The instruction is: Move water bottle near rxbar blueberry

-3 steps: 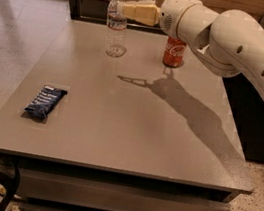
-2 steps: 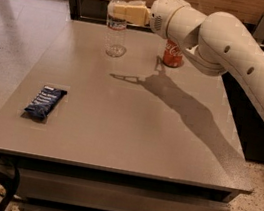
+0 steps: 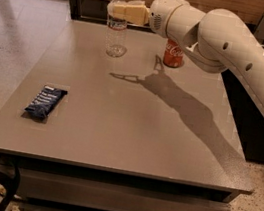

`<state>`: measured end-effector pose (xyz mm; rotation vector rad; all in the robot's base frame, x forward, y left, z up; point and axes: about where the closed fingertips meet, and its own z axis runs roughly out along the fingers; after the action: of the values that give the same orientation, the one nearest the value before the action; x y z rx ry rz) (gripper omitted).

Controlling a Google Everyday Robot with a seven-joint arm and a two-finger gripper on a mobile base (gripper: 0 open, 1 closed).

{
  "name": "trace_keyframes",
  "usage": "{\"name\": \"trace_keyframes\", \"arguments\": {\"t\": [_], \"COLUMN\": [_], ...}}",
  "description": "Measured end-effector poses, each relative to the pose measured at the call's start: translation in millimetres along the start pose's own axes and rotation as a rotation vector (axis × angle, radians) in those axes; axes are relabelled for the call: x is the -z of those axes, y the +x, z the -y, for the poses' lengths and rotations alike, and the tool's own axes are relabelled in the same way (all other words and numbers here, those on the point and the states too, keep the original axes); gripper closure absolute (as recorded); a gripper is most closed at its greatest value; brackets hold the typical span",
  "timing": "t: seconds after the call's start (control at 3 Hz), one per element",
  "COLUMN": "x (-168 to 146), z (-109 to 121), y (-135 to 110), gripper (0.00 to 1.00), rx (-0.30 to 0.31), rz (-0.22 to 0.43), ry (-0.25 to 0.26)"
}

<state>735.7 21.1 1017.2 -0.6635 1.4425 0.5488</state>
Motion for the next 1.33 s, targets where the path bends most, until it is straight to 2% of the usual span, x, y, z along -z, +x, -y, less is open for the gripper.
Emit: {"name": "trace_keyframes", "arguments": {"t": [0.33, 0.67, 1.0, 1.33], "x": [-13, -22, -34, -53], "z": [5, 7, 8, 4], "y": [25, 44, 57, 69], "gripper": [0.0, 0.0, 0.0, 0.0], "rx": [-0.048, -0.082, -0.104, -0.124], "rz": [-0.076, -0.115, -0.12, -0.116], "ry": [-0.006, -0.011, -0.02, -0.052]}}
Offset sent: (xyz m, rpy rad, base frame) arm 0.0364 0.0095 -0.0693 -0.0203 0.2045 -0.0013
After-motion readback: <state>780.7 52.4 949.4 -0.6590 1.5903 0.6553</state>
